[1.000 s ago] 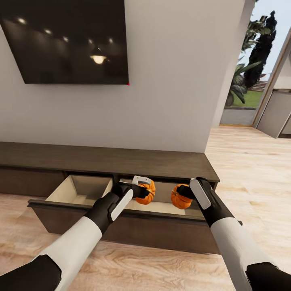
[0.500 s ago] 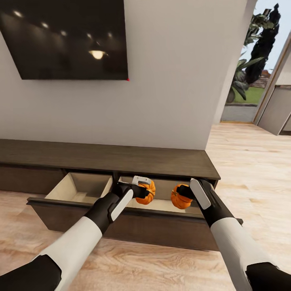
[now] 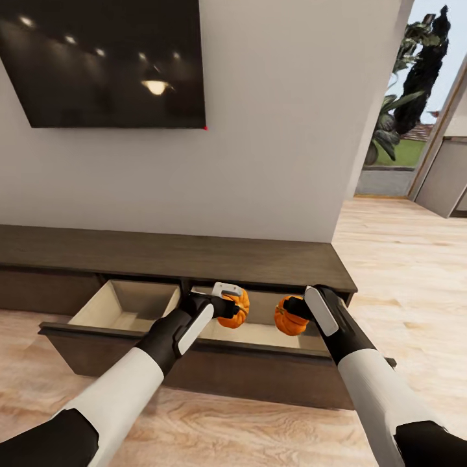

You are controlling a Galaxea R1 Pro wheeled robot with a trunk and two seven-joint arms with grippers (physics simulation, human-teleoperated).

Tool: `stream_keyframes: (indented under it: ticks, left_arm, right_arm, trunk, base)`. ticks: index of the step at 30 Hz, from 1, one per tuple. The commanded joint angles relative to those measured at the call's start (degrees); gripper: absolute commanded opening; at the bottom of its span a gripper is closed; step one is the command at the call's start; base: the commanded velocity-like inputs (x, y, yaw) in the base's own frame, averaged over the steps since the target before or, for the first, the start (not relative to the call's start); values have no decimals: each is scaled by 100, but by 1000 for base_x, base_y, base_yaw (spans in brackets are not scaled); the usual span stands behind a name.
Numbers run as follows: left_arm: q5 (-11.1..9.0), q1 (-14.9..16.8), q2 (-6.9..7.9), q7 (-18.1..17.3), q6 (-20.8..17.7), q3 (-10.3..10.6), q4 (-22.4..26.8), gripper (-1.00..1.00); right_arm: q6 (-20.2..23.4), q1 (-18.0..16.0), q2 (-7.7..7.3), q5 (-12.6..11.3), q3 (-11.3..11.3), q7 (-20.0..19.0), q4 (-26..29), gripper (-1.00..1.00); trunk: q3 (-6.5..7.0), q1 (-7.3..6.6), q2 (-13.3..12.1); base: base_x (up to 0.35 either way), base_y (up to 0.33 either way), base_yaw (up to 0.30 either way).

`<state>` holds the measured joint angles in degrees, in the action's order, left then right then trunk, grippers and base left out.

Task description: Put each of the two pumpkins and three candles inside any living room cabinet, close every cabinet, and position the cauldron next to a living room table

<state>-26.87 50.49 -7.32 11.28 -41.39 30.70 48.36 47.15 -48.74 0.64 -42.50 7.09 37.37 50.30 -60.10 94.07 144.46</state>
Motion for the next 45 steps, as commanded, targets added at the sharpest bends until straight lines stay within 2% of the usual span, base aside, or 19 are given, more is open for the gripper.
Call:
stream_keyframes:
  ticks: [1,8,21,34,37,45]
  left_arm:
    - [-48,5,-1,67,-17,15,5,-100]
    - [-52,5,1,67,-17,17,7,-100]
    - [-70,-3,3,70,5,146,84,-100]
    - [-64,-4,3,67,138,173,52,-100]
    - [-64,-4,3,67,139,173,50,-100]
    - [-64,-4,2,67,140,174,46,-100]
  right_arm:
    - [2,-4,-2,-57,11,60,3,-100]
    - [2,-4,-2,-57,11,60,-2,-100]
    - [4,-4,-2,-57,11,58,-3,-100]
    - [-4,-4,-10,-57,11,43,-89,-100]
    - [-4,-4,-11,-57,11,42,-90,-100]
    - [-4,-4,-11,-57,11,42,-95,-100]
  trunk:
    - [-6,0,2]
    - [-6,0,2]
    - [-6,0,2]
    - [-294,34,20]
    - [-294,34,20]
    - [-471,54,30]
  base:
    - [210,3,0]
    - [223,1,0]
    - [28,0,0]
    - [0,0,0]
    - [0,0,0]
    - [0,0,0]
